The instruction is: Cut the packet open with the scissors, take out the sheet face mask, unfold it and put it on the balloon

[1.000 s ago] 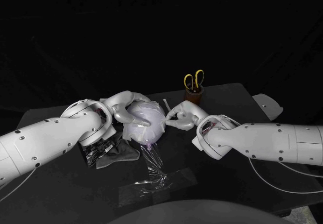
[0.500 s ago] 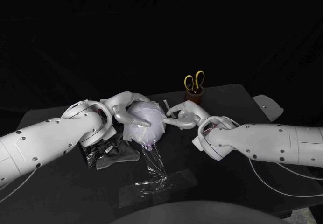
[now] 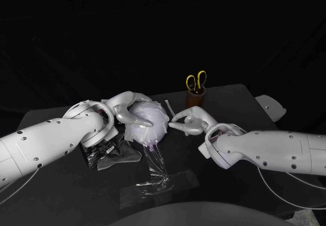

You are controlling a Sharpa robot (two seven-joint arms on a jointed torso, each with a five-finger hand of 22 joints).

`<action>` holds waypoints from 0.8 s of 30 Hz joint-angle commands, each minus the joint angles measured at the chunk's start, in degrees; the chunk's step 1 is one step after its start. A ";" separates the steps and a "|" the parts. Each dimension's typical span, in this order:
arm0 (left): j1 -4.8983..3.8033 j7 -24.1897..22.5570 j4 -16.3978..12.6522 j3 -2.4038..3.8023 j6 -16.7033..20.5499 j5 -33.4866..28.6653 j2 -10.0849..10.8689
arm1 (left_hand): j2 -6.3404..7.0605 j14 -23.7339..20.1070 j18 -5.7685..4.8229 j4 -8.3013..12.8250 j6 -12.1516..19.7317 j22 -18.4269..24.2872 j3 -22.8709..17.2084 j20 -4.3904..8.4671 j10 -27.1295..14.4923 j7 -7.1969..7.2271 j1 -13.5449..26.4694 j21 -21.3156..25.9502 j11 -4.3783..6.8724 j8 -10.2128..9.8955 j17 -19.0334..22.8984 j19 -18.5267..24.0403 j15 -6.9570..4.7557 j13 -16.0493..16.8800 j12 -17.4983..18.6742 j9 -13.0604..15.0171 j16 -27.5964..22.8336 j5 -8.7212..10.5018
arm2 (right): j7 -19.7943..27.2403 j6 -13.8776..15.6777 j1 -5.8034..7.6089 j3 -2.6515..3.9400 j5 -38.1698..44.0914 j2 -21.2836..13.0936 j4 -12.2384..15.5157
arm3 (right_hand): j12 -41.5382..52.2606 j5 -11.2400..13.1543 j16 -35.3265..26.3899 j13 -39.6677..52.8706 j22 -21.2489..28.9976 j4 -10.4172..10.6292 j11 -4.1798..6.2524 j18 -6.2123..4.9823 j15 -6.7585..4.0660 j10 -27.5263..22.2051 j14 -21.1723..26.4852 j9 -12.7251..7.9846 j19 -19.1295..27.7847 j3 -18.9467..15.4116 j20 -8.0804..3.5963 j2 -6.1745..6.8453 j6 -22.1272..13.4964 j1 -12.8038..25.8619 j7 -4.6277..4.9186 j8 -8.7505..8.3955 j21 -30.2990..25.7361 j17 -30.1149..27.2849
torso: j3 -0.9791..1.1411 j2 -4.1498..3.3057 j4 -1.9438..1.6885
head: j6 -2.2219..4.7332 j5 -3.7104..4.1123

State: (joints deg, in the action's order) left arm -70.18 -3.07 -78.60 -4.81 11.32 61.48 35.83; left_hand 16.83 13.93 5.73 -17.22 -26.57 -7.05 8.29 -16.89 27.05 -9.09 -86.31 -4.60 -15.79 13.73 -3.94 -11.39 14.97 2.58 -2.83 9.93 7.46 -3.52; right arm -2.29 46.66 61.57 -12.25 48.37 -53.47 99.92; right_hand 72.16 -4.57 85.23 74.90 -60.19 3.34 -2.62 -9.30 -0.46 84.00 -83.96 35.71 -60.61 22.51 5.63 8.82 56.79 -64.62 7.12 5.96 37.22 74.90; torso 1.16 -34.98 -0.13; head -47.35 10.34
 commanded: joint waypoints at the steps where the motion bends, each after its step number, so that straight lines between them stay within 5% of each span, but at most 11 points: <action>1: 0.06 -0.22 0.05 -0.05 -0.05 -0.42 -0.02 | 0.51 0.14 -0.44 -0.11 -0.40 0.01 0.12 0.09 -0.08 -7.80 0.23 -0.26 0.18 0.12 0.04 -0.47 0.23 -0.05 0.35 0.08 -0.28 0.11 | 1.98 0.91 -1.18 0.00 -0.74 -0.08 0.90 | 1.14 -0.26 0.33 6.63 -0.45 0.15 0.36 -0.80 -0.64 1.80 -2.98 -0.16 -0.67 -0.45 -0.05 -0.20 0.78 -0.48 -0.18 0.26 0.74 5.96 | 0.09 0.03 0.06 | -0.14 -0.18; 8: 0.06 -0.20 0.06 -0.07 -0.34 -0.43 0.04 | 0.48 0.14 -0.45 -0.11 -0.58 0.00 0.06 0.11 -0.04 -7.82 0.21 -0.26 0.23 0.20 0.05 -0.50 0.21 -0.05 0.34 0.13 -0.31 0.10 | 2.90 2.25 -3.05 0.03 -0.88 0.15 1.84 | 5.28 0.08 1.42 8.70 -2.15 0.78 0.92 -0.32 -1.14 3.02 -3.81 -0.69 -2.83 -0.93 -0.43 -0.74 2.59 -1.14 -0.82 0.64 3.65 7.93 | 0.07 -0.04 -0.07 | -0.18 -0.02; 24: 0.06 -0.16 -0.08 -0.09 -0.73 -0.51 0.20 | 0.43 0.18 -0.45 -0.10 -0.92 -0.01 0.00 0.13 0.01 -7.84 0.16 -0.28 0.30 0.36 0.05 -0.56 0.18 -0.04 0.33 0.23 -0.33 0.10 | 3.89 3.93 -3.44 0.06 -0.84 1.78 0.58 | 6.68 0.78 1.83 9.43 -2.82 0.59 1.22 -0.14 -1.43 3.39 -4.11 -1.28 -3.64 -1.05 -0.71 -0.93 3.38 -2.45 -1.13 0.58 4.65 8.64 | 0.01 -0.05 -0.04 | -0.55 -0.11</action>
State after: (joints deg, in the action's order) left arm -70.19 -3.17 -78.64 -4.84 11.23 61.20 36.03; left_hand 16.83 13.93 5.68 -17.22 -27.02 -7.05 8.29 -16.69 27.05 -9.12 -86.31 -4.60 -15.78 13.72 -3.95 -11.59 14.97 2.59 -2.83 10.07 7.31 -3.52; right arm 0.27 49.76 58.19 -12.22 47.26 -51.88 100.53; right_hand 78.56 -4.10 86.66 74.95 -62.95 4.19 -1.63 -9.21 -1.66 84.03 -84.03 34.47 -63.76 21.66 4.93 7.89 59.68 -66.61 6.03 6.40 41.59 74.95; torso 1.17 -35.03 -0.20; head -47.83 10.24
